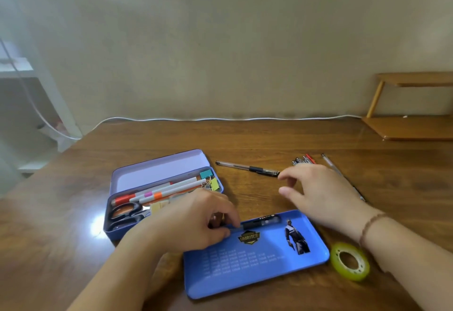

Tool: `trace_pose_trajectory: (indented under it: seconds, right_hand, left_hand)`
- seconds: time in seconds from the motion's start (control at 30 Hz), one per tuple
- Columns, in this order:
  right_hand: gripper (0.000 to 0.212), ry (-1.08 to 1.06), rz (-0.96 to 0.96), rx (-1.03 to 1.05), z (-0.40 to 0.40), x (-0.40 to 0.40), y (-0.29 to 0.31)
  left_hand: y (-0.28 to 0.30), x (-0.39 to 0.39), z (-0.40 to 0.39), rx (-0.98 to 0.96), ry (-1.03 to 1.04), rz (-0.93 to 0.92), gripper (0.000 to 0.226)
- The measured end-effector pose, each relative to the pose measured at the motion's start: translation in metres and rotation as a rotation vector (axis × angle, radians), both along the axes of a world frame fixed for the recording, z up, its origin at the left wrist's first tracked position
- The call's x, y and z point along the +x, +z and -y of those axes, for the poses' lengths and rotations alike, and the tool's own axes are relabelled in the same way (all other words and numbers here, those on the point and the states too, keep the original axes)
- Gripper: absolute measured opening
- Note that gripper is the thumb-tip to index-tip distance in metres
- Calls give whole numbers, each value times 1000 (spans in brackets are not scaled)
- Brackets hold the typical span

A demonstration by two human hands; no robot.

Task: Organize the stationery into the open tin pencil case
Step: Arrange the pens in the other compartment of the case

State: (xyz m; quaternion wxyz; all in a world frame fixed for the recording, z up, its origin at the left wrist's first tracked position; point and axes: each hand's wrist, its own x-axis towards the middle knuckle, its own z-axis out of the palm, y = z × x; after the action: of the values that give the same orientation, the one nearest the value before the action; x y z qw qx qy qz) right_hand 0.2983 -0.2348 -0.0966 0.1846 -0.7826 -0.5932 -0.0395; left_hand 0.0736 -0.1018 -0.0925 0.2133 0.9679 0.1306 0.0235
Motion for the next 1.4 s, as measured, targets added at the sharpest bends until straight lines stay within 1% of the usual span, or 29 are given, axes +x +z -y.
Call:
trace_pose_trajectory:
  seconds: [0.07, 0.17, 0.3, 0.37, 0.4, 0.43, 0.47, 0.5, 0.53, 0.6, 0.63, 0.67, 0.73, 0.8, 0.83, 0.97, 1.03, 1.07, 1.13, 1.17, 1.23, 1.27, 1.33, 1.4]
  right_hand:
    - [31, -37, 26, -96, -17, 9, 5]
    - [33, -78, 11, -147, -43, 18, 0]
    - [14, -147, -24, -131, -55, 21, -11]
    - [5, -148, -45, -45, -48, 24, -8]
    - [4, -136, -94, 42, -41, 25, -5]
    - [8, -122, -174, 147, -33, 26, 0]
    - [10, -113, -274, 256, -22, 24, 7]
    - [10, -106, -369, 362, -11, 20, 14]
    - [10, -94, -442, 452, 1, 15, 21]
    - [13, -41, -539, 586, 21, -2, 31]
    - [14, -3, -567, 615, 27, -12, 35]
    - [14, 38, -580, 623, 30, -24, 37]
    - [18, 103, -604, 616, 30, -46, 36]
    - [22, 135, -645, 630, 26, -61, 30]
    - [23, 138, -658, 648, 24, -64, 27]
    - [23, 208, -753, 754, 24, -72, 23]
    - [26, 259, -793, 778, 26, -76, 21]
    - [29, 286, -828, 756, 27, -78, 19]
    - [38, 308, -854, 647, 29, -80, 16]
    - [39, 297, -802, 571, 29, -79, 14]
    - [29, 254, -673, 446, 28, -77, 13]
    - [23, 243, -642, 426, 27, -76, 12]
    - [17, 237, -630, 435, 26, -73, 11]
    - [16, 217, -591, 432, 25, -68, 12]
  left_hand:
    - [1, -1, 1, 0, 2, 3, 20]
    - [1, -1, 3, 8, -11, 14, 22]
    - [-2, 2, 6, 11, -34, 35, 22]
    - [-4, 2, 5, 8, -46, 53, 20]
    - [-4, 3, 5, 12, -52, 66, 18]
    - [-4, 3, 6, 26, -46, 99, 16]
    - [-4, 4, 7, 31, -17, 166, 14]
    - [-4, 6, 9, 0, 57, 282, 10]
    - [-3, 8, 12, -101, 172, 442, 6]
    - [0, 13, 16, -410, 383, 783, 12]
    - [2, 13, 16, -512, 421, 870, 17]
    - [4, 13, 16, -559, 424, 876, 22]
    - [5, 12, 21, -601, 325, 740, 26]
    - [6, 10, 25, -560, 209, 579, 22]
    - [5, 10, 26, -548, 168, 536, 20]
    - [6, 10, 25, -754, 93, 477, 17]
    - [6, 9, 26, -791, 57, 479, 19]
    - [5, 9, 26, -809, 46, 494, 19]
    - [4, 10, 26, -880, 26, 559, 18]
    - [3, 10, 25, -914, 14, 610, 18]
    - [1, 12, 23, -985, -12, 710, 23]
    - [0, 13, 22, -1024, -27, 739, 24]
    - [-2, 14, 20, -1053, -56, 745, 18]
    - [-2, 13, 19, -1045, -89, 711, 15]
